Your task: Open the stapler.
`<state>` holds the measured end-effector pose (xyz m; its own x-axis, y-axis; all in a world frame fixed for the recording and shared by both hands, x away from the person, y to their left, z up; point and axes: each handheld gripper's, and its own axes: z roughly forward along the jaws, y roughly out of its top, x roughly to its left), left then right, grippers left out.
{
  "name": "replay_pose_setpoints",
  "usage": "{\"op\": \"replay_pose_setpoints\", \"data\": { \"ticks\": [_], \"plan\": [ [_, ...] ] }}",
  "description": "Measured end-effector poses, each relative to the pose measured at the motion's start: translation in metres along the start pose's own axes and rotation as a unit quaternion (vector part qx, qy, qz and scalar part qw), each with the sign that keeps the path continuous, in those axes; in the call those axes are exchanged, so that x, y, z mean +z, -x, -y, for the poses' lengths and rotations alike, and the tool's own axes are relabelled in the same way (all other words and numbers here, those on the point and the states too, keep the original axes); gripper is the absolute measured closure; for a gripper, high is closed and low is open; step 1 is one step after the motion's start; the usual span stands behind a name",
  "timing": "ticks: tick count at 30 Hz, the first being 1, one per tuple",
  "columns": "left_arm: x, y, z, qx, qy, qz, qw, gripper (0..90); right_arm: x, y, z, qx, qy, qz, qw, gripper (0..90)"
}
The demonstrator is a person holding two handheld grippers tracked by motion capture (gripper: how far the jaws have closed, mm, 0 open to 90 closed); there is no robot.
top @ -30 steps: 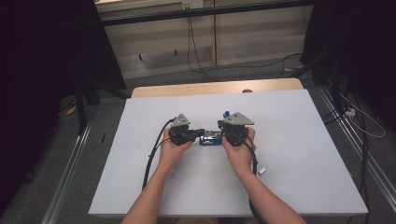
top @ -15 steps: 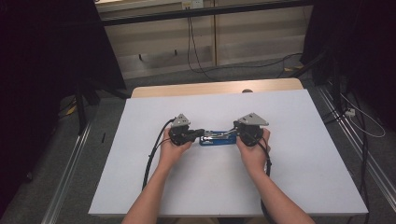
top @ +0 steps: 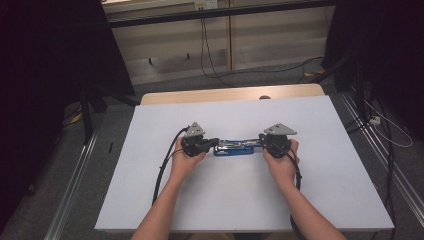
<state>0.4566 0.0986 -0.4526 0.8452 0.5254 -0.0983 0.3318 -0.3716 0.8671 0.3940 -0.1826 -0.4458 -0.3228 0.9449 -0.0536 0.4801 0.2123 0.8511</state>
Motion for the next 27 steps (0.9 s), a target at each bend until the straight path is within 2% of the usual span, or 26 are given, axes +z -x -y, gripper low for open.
{"op": "replay_pose_setpoints", "data": {
  "ticks": [1, 3, 4, 5, 7, 8, 9, 11, 14, 15, 16, 17, 18, 21, 22, 24, 27],
  "plan": [
    [-0.002, 0.0, -0.002, -0.003, 0.005, 0.003, 1.0, 90.0, 0.0, 0.001, 0.0, -0.001, -0.003, -0.001, 1.0, 90.0],
    [-0.004, 0.001, -0.005, 0.003, -0.004, -0.005, 1.0, 90.0, 0.0, 0.002, 0.001, -0.001, -0.007, -0.007, 0.9999, 90.0],
    [-0.004, 0.0, -0.004, -0.009, -0.001, -0.002, 1.0, 89.3, 0.0, 0.002, 0.001, -0.003, -0.008, -0.007, 0.9999, 90.0],
    [-0.005, 0.0, -0.004, -0.022, 0.007, -0.001, 0.9997, 84.7, -0.001, 0.002, 0.0, -0.005, -0.005, -0.015, 0.9999, 90.0],
    [-0.006, 0.0, -0.005, -0.027, 0.013, 0.0, 0.9996, 83.0, -0.002, 0.003, -0.001, -0.009, -0.004, -0.016, 0.9998, 90.0],
    [-0.007, -0.001, -0.006, -0.032, 0.018, 0.001, 0.9993, 76.6, -0.005, 0.003, -0.002, -0.014, -0.002, -0.026, 0.9996, 89.7],
    [-0.008, -0.001, -0.007, -0.035, 0.02, 0.006, 0.9992, 76.6, -0.005, 0.003, -0.002, -0.014, -0.002, -0.026, 0.9996, 89.7],
    [-0.012, -0.002, -0.009, -0.037, 0.022, 0.005, 0.9991, 74.9, -0.008, 0.004, -0.003, -0.018, 0.0, -0.031, 0.9994, 84.0],
    [-0.016, -0.002, -0.01, -0.042, 0.021, -0.001, 0.9989, 65.0, -0.015, 0.005, -0.004, -0.02, 0.001, -0.039, 0.999, 79.7],
    [-0.017, -0.001, -0.011, -0.045, 0.016, -0.003, 0.9989, 59.9, -0.019, 0.006, -0.004, -0.016, 0.002, -0.044, 0.9989, 75.2],
    [-0.017, -0.001, -0.011, -0.045, 0.016, -0.003, 0.9989, 56.9, -0.019, 0.006, -0.004, -0.016, 0.002, -0.044, 0.9989, 75.2],
    [-0.018, -0.001, -0.011, -0.045, 0.012, -0.003, 0.9989, 56.9, -0.022, 0.006, -0.004, -0.014, 0.004, -0.045, 0.9989, 72.2],
    [-0.019, 0.0, -0.011, -0.045, 0.008, -0.003, 0.9989, 50.2, -0.026, 0.007, -0.004, -0.017, 0.004, -0.049, 0.9987, 68.5],
    [-0.02, 0.002, -0.012, -0.051, -0.006, -0.004, 0.9987, 44.8, -0.031, 0.008, -0.003, -0.021, 0.005, -0.051, 0.9985, 63.6],
    [-0.021, 0.002, -0.012, -0.053, -0.009, -0.004, 0.9985, 39.6, -0.035, 0.01, -0.002, -0.024, 0.006, -0.052, 0.9983, 59.4],
    [-0.023, 0.002, -0.012, -0.058, -0.016, -0.007, 0.9982, 36.2, -0.036, 0.011, -0.001, -0.025, 0.007, -0.057, 0.998, 57.2],
    [-0.027, 0.004, -0.014, -0.052, -0.021, -0.005, 0.9984, 32.0, -0.042, 0.013, 0.002, -0.026, 0.006, -0.063, 0.9977, 51.5]
  ]
}}
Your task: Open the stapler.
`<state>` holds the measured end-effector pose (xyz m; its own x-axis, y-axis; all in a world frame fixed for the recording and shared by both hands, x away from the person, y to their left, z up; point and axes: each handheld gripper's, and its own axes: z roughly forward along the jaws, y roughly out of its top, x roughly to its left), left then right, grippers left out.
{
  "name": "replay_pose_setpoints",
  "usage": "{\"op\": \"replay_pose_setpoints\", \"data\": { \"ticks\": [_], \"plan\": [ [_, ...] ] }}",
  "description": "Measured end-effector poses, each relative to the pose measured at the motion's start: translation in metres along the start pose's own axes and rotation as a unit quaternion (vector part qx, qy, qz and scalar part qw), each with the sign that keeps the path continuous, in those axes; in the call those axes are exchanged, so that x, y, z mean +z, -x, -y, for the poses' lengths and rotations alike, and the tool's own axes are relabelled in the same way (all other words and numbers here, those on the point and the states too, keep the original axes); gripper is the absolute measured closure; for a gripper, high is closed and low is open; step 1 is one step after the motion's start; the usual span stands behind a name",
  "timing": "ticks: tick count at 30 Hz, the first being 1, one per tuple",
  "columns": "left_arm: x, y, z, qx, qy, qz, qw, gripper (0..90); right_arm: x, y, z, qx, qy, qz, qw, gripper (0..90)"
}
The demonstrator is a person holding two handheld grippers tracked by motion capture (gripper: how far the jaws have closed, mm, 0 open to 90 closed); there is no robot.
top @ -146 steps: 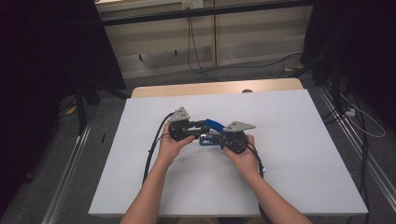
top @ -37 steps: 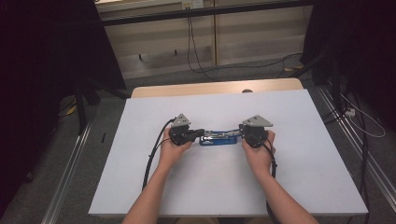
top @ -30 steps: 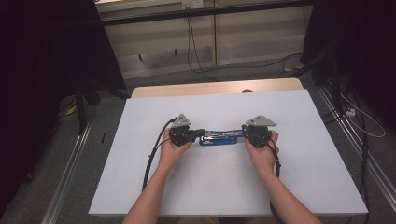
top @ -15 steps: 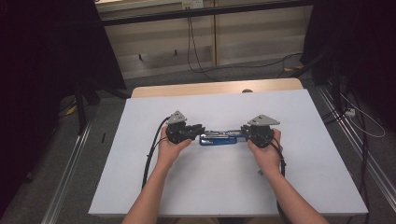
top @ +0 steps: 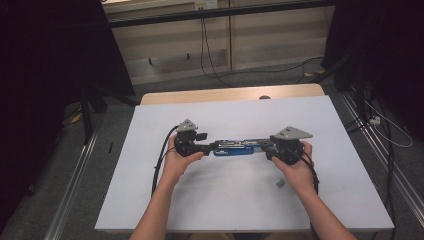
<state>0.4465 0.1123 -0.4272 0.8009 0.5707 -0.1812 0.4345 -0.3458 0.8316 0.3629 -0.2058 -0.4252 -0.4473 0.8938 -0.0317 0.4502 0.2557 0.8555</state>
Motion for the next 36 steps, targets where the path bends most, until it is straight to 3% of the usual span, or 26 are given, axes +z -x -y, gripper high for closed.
{"op": "replay_pose_setpoints", "data": {
  "ticks": [5, 15, 24, 36],
  "plan": [
    [-0.005, 0.003, -0.001, -0.007, -0.006, -0.002, 1.0, 23.3, -0.007, 0.002, 0.008, 0.005, -0.002, -0.007, 1.0, 44.5],
    [-0.011, 0.01, 0.004, -0.001, -0.026, -0.008, 0.9996, 15.8, -0.022, 0.005, 0.021, 0.0, -0.003, -0.015, 0.9999, 32.8],
    [-0.018, 0.013, 0.006, -0.004, -0.026, -0.011, 0.9996, 14.5, -0.035, 0.006, 0.033, -0.016, -0.008, -0.023, 0.9996, 25.9],
    [-0.026, 0.013, 0.013, -0.003, -0.034, -0.022, 0.9992, 13.6, -0.044, 0.012, 0.05, -0.005, -0.01, -0.037, 0.9993, 17.9]
  ]
}}
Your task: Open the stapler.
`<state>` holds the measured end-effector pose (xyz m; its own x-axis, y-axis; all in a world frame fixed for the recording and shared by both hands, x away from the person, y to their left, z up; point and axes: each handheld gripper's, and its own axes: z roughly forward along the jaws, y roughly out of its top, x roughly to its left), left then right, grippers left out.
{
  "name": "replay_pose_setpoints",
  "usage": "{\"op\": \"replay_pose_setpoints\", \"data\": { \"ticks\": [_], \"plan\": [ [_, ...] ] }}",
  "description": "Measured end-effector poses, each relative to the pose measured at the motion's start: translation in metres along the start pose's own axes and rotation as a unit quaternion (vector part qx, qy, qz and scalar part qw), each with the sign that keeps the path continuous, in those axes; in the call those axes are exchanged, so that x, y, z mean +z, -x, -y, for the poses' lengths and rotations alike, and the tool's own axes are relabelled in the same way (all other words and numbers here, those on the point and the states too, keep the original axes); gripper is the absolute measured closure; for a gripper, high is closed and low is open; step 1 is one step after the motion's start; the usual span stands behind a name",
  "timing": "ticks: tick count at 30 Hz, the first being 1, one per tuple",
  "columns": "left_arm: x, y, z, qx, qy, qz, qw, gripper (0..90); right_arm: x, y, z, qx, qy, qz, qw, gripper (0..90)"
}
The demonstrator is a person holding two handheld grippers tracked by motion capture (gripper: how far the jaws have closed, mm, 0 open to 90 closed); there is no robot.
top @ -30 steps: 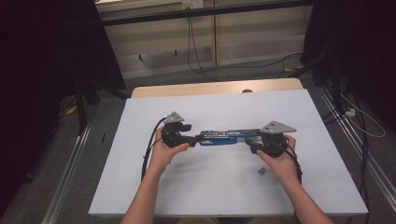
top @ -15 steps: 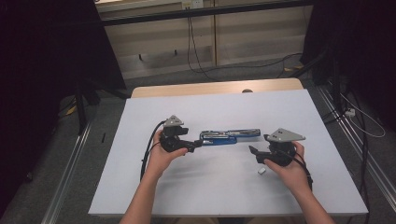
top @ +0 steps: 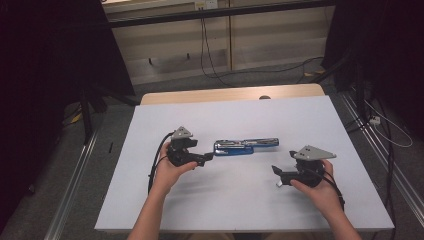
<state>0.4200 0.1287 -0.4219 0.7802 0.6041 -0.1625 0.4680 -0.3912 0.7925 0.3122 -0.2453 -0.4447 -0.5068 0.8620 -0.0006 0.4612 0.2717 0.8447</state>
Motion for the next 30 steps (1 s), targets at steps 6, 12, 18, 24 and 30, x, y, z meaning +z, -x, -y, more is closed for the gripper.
{"op": "replay_pose_setpoints", "data": {
  "ticks": [6, 12, 18, 24, 30],
  "plan": [
    [-0.004, 0.002, 0.002, 0.002, -0.001, -0.004, 1.0, 13.3, -0.005, 0.002, 0.006, 0.0, -0.001, -0.007, 1.0, 15.2],
    [-0.006, 0.006, 0.003, 0.002, 0.0, -0.005, 1.0, 13.3, -0.015, 0.006, 0.01, -0.001, -0.002, -0.01, 0.9999, 14.5],
    [-0.007, 0.007, 0.004, 0.002, -0.002, -0.007, 1.0, 13.3, -0.02, 0.005, 0.019, -0.007, -0.013, -0.013, 0.9998, 14.6],
    [-0.009, 0.007, 0.005, 0.003, -0.001, -0.01, 0.9999, 13.3, -0.024, 0.007, 0.023, -0.011, -0.022, -0.008, 0.9997, 14.7],
    [-0.011, 0.007, 0.006, 0.002, -0.001, -0.013, 0.9999, 13.3, -0.028, 0.007, 0.028, -0.016, -0.025, -0.021, 0.9993, 15.0]
  ]
}}
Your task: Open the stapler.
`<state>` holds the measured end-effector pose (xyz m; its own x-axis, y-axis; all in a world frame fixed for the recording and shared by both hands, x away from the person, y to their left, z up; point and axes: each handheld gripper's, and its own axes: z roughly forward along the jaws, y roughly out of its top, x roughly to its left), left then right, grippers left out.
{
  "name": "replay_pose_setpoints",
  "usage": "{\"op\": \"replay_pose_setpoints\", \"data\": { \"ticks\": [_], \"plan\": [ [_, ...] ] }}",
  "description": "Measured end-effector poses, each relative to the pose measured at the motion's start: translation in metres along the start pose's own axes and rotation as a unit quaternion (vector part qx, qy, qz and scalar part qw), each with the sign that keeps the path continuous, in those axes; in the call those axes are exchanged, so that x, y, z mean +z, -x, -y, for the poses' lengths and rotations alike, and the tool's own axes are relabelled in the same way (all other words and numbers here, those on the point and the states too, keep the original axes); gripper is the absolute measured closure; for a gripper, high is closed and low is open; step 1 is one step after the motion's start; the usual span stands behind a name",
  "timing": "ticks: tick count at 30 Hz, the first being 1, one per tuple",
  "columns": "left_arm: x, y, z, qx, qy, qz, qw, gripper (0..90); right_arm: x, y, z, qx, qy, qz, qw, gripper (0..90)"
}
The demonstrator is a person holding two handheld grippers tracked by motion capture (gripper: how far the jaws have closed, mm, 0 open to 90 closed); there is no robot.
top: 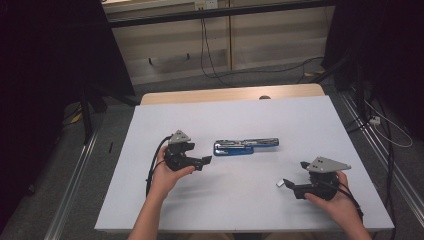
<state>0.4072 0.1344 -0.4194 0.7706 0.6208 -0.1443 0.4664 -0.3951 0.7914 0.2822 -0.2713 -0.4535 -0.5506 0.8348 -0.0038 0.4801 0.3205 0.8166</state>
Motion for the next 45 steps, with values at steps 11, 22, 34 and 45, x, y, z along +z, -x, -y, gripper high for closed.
{"op": "replay_pose_setpoints", "data": {
  "ticks": [11, 22, 34, 45],
  "plan": [
    [0.0, -0.001, 0.001, -0.004, 0.002, 0.001, 1.0, 13.3, 0.001, -0.006, -0.001, -0.018, -0.013, -0.02, 0.9996, 26.2],
    [-0.001, -0.003, 0.001, -0.006, 0.003, -0.002, 1.0, 13.3, 0.01, -0.014, 0.001, -0.048, -0.039, -0.053, 0.9967, 56.0],
    [0.001, -0.002, 0.001, -0.009, 0.0, -0.002, 1.0, 13.3, 0.012, -0.016, 0.002, -0.041, -0.054, -0.081, 0.9944, 76.7],
    [-0.001, -0.005, 0.001, -0.01, 0.002, -0.004, 0.9999, 13.3, 0.014, -0.018, -0.003, -0.064, -0.046, -0.086, 0.9932, 57.4]
  ]
}}
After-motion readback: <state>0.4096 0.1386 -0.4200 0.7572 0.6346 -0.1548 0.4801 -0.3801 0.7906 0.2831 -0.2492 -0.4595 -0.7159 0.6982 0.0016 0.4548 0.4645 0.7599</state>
